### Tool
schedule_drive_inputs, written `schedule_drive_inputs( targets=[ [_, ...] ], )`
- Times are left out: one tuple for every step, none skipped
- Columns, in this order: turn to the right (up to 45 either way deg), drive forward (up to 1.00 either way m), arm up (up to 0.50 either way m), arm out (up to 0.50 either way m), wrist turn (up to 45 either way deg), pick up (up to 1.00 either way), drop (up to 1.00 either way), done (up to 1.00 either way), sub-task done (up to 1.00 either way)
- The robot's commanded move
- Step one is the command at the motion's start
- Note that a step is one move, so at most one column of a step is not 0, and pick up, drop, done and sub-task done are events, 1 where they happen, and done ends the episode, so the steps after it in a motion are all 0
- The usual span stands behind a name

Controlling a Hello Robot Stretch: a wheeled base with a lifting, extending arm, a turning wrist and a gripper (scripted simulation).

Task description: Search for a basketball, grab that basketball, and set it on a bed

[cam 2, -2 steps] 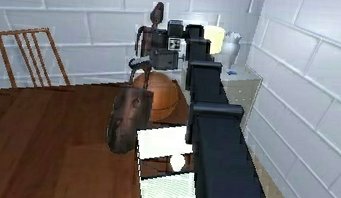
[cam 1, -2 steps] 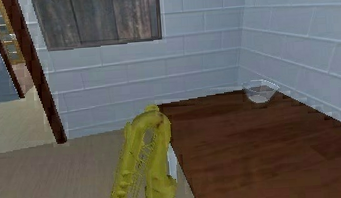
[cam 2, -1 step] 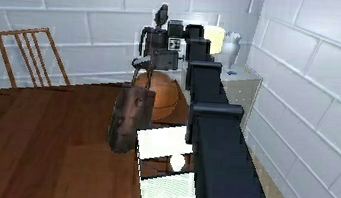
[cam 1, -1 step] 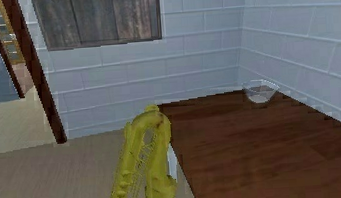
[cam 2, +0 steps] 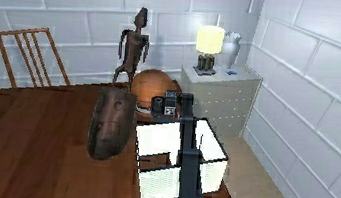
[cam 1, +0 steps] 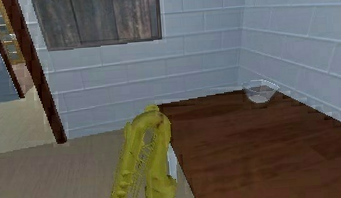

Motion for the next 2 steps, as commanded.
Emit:
schedule_drive_inputs(
  targets=[
    [0.0,0.00,0.00,0.00,0.0,1.00,0.00,0.00,0.00],
    [0.0,0.00,0.10,0.00,0.0,0.00,0.00,0.00,0.00]
  ],
)
